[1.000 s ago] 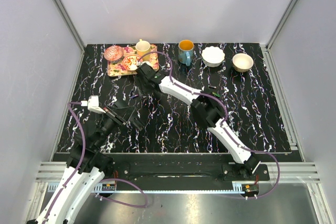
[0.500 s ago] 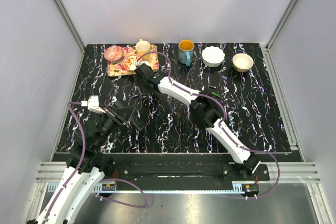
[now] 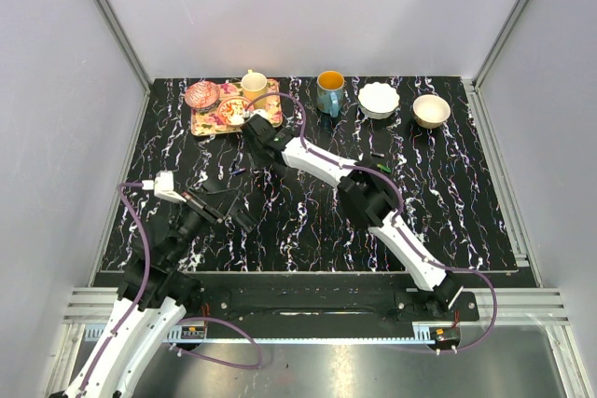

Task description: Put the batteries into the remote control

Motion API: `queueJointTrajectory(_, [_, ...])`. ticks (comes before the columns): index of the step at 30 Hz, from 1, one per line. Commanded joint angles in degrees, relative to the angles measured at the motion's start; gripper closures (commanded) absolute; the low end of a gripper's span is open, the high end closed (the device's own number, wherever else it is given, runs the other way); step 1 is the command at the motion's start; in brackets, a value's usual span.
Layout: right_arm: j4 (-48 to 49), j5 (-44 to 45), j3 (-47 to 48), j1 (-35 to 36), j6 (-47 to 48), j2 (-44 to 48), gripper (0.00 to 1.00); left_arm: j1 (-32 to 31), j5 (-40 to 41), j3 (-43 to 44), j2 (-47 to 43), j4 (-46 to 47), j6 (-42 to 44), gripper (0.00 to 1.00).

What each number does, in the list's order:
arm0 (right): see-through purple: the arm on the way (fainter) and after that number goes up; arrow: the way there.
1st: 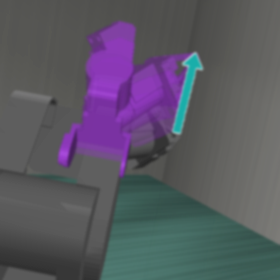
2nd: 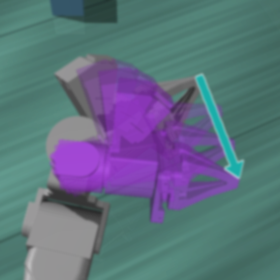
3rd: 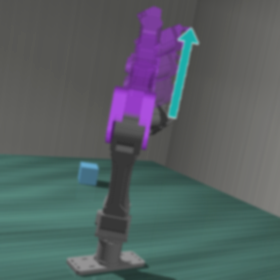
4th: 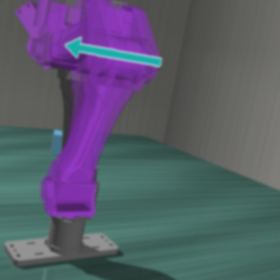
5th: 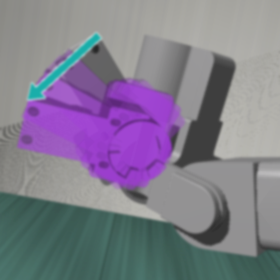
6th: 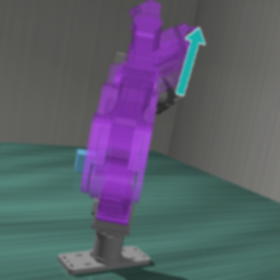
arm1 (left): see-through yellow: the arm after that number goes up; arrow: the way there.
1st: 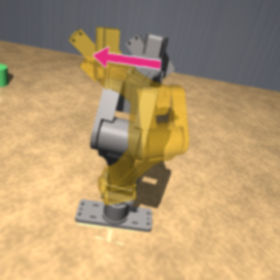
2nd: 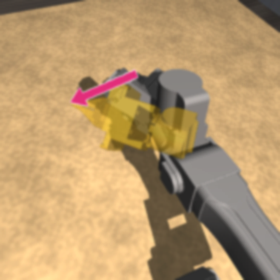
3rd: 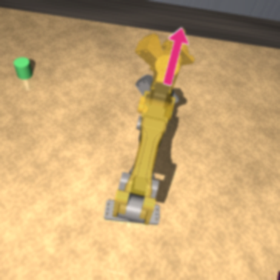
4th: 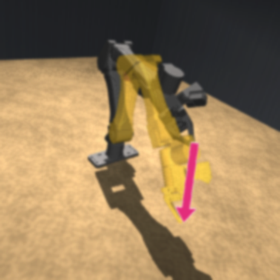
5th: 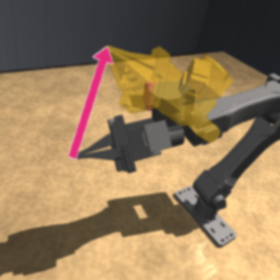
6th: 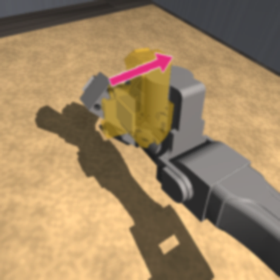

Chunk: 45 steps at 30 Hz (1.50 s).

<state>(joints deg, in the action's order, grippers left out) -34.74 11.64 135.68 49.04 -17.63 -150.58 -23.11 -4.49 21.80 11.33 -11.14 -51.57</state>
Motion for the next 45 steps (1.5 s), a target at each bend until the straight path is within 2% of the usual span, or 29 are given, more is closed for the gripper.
queueJointTrajectory(1, [-1.0,3.0,-8.5,0.4,0.3,4.7,0.54,0.3,-0.4,0.1,-0.8,2.2,-0.6,1.00])
queueJointTrajectory(9, [6.3,6.0,-29.1,-0.3,-0.8,14.6,0.65,0.4,-1.7,-0.9,0.2,4.9,-1.7,1.00])
queueJointTrajectory(12, [9.2,7.4,-38.2,-0.3,0.3,21.2,0.71,0.4,-2.0,-1.1,0.8,6.6,-1.9,1.00])
queueJointTrajectory(16, [16.5,7.2,-51.7,-0.3,6.3,33.7,0.73,0.4,-3.2,-1.4,4.0,10.1,-2.2,1.00])
queueJointTrajectory(18, [18.2,6.5,-57.4,-0.3,11.5,36.0,0.74,0.3,-4.1,-2.2,5.4,13.7,-3.0,1.00])
queueJointTrajectory(21, [16.5,7.3,-60.7,-0.3,13.8,38.4,0.74,0.4,-5.5,-3.8,7.8,18.4,-4.1,1.00])
queueJointTrajectory(27, [15.6,8.1,-65.9,-0.5,11.2,41.6,0.74,0.4,-8.3,-6.7,12.2,25.0,-6.3,1.00])
queueJointTrajectory(32, [14.7,7.2,-66.2,-0.8,9.5,40.5,0.72,0.3,-9.7,-7.9,13.1,26.3,-6.9,1.00])
queueJointTrajectory(36, [14.3,6.5,-66.4,-1.0,8.1,39.8,0.61,0.4,-9.3,-8.4,12.0,25.6,-6.7,1.00])
queueJointTrajectory(45, [14.7,4.5,-67.0,-1.8,5.9,39.9,0.45,0.4,-9.6,-8.6,12.0,25.2,-6.8,1.00])
